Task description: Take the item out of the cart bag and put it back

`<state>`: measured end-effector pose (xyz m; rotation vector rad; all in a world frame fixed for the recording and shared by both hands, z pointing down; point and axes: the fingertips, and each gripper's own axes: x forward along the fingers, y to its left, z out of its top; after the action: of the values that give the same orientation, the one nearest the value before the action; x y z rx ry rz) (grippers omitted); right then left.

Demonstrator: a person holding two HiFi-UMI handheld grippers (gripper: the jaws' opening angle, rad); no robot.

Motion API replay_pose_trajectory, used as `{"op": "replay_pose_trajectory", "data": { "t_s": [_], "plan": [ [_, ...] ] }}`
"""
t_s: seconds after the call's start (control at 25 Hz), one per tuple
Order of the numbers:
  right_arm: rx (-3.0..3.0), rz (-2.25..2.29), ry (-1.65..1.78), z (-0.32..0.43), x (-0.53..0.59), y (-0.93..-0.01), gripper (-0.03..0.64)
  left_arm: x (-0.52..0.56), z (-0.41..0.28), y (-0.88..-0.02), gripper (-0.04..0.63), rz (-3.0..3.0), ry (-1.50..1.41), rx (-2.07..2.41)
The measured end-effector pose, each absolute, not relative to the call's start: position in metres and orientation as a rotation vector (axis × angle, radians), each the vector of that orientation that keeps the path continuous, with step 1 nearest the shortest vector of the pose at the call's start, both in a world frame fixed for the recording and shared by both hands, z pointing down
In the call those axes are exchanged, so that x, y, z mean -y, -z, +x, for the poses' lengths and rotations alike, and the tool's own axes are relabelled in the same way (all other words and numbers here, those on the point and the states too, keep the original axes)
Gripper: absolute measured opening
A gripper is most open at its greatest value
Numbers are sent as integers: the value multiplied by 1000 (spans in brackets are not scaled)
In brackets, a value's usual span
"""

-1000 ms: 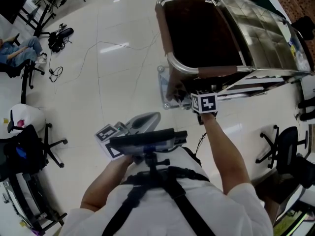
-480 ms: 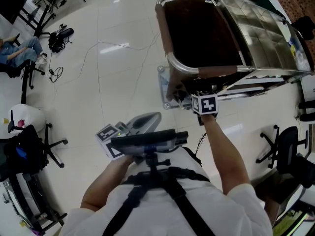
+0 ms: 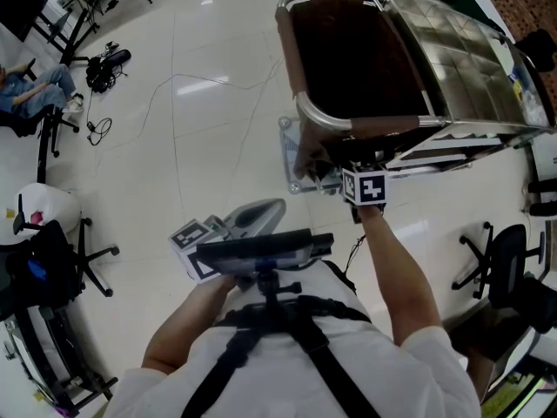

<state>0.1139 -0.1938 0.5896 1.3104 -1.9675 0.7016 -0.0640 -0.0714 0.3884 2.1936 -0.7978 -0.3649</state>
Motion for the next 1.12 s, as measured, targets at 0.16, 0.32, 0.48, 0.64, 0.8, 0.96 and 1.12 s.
{"op": "replay_pose_trajectory", "data": {
  "t_s": [0.16, 0.32, 0.48, 0.64, 0.8, 0.96, 1.12],
  "plan": [
    [1964, 1316, -677, 117, 192, -586, 75, 71, -62, -389, 2, 2195, 364, 795],
    [1974, 1333, -673, 118, 188, -577, 75, 69, -62, -388, 2, 2193, 362, 791],
    [2004, 1377, -682, 123, 184, -565, 75, 68, -61, -388, 2, 2196, 360, 783],
    [2030, 1416, -694, 129, 179, -552, 75, 68, -59, -387, 2, 2197, 360, 775],
    [2052, 1438, -690, 133, 174, -539, 75, 69, -56, -387, 2, 2200, 357, 761],
    [2073, 1448, -688, 136, 169, -529, 75, 69, -52, -386, 2, 2206, 351, 744],
    [2092, 1449, -692, 139, 165, -521, 75, 70, -48, -386, 2, 2209, 348, 735]
  ]
}}
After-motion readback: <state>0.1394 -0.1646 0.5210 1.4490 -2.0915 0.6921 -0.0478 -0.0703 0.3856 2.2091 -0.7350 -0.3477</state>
